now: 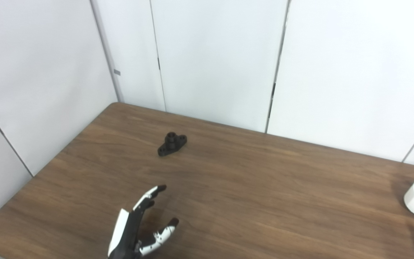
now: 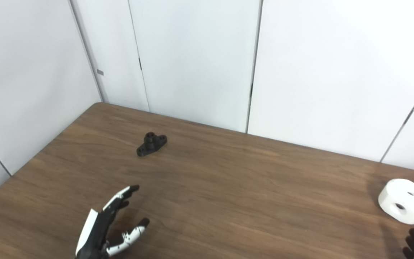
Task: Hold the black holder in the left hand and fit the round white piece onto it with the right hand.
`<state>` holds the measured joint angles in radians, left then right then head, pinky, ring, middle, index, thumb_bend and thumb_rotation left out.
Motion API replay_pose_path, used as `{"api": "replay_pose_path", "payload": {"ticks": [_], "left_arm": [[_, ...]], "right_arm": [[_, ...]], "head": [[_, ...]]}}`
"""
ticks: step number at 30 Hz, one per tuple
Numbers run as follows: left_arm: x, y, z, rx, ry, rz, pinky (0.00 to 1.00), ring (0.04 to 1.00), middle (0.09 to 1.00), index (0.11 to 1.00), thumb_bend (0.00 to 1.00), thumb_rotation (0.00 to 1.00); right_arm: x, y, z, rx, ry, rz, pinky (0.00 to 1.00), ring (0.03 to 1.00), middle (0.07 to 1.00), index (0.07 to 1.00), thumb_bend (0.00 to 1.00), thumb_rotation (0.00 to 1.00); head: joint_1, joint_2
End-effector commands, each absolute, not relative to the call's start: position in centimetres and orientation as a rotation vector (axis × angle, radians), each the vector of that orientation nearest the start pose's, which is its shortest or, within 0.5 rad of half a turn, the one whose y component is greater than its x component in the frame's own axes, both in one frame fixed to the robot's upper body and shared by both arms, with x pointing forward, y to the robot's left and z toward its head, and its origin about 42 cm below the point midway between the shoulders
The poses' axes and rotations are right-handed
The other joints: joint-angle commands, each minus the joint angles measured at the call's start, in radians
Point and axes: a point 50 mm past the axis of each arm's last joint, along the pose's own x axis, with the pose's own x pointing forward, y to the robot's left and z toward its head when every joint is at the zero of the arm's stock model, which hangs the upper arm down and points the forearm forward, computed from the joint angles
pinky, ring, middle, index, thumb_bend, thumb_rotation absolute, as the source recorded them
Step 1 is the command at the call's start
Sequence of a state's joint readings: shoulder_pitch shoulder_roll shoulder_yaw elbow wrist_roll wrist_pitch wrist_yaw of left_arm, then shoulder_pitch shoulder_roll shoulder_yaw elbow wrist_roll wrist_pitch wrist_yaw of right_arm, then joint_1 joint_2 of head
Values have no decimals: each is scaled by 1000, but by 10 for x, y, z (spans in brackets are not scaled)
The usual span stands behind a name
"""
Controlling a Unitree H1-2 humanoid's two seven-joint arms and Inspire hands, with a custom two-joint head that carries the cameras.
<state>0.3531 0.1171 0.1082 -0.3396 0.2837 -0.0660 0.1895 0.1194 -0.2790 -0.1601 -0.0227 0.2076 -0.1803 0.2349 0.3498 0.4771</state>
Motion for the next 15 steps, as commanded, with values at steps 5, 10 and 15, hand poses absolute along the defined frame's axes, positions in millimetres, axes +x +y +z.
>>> {"api": "replay_pose_path", "payload": {"ticks": [5,10,15], "left_arm": [[205,301,165,522,-165,427,891,918,909,865,686,207],[226,315,174,609,-118,483,891,913,911,868,741,296],[247,325,181,667,-83,524,894,932,924,867,752,285]], "right_arm": [[212,-328,68,-45,12,51,1000,1000,1000,1000,697,1000],[210,-328,68,-41,13,48,1000,1000,1000,1000,675,1000],[208,-328,70,-40,11,47,1000,1000,1000,1000,645,1000]], "head": [[-12,0],[-15,0],[-1,8]]}}
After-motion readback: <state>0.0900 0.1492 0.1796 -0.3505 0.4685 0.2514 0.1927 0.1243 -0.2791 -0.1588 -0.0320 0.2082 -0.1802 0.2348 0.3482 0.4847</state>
